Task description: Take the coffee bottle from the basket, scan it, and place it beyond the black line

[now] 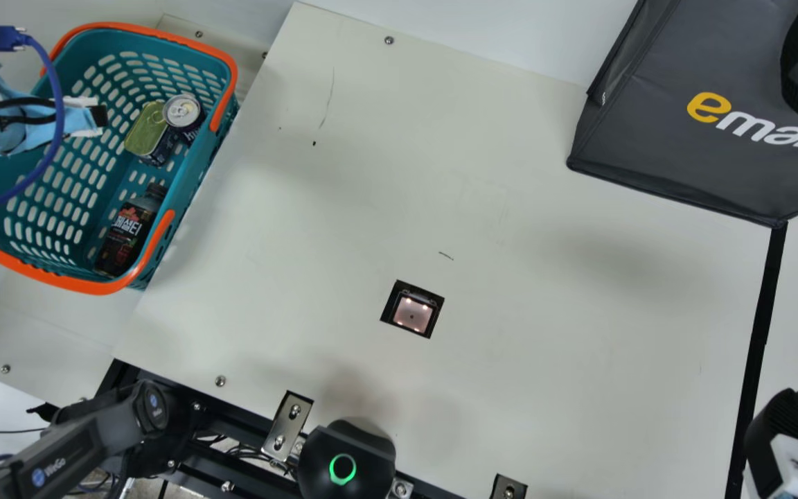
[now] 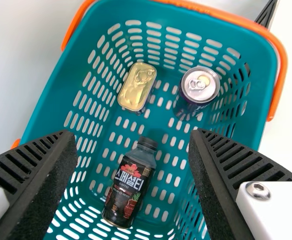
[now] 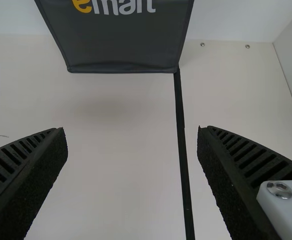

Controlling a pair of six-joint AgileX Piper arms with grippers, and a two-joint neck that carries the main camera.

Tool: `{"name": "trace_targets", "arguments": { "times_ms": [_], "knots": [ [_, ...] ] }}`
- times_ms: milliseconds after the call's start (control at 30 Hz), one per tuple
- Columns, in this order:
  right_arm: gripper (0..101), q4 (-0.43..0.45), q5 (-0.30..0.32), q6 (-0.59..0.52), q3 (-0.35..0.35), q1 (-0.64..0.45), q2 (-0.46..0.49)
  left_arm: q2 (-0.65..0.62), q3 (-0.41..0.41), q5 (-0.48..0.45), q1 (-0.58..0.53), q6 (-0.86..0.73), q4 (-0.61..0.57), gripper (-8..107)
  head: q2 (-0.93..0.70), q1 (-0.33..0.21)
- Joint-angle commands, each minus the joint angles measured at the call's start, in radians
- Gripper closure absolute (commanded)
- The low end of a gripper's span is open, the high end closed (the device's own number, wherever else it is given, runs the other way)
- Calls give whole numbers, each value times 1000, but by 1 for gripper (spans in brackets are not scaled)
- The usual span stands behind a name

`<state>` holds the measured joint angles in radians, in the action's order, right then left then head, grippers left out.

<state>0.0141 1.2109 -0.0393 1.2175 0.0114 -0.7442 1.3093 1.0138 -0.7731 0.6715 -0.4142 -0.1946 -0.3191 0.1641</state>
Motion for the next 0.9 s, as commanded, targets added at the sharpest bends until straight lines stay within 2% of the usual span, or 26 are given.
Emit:
{"name": "trace_targets", "arguments": {
  "times_ms": [0,867],
  "knots": [
    [10,0,0,0,0,0,0,13,-4,8,4,-18,-8,9,-2,-26],
    [10,0,0,0,0,0,0,271,-16,140,66,-283,-110,9,-2,-26]
  ]
}}
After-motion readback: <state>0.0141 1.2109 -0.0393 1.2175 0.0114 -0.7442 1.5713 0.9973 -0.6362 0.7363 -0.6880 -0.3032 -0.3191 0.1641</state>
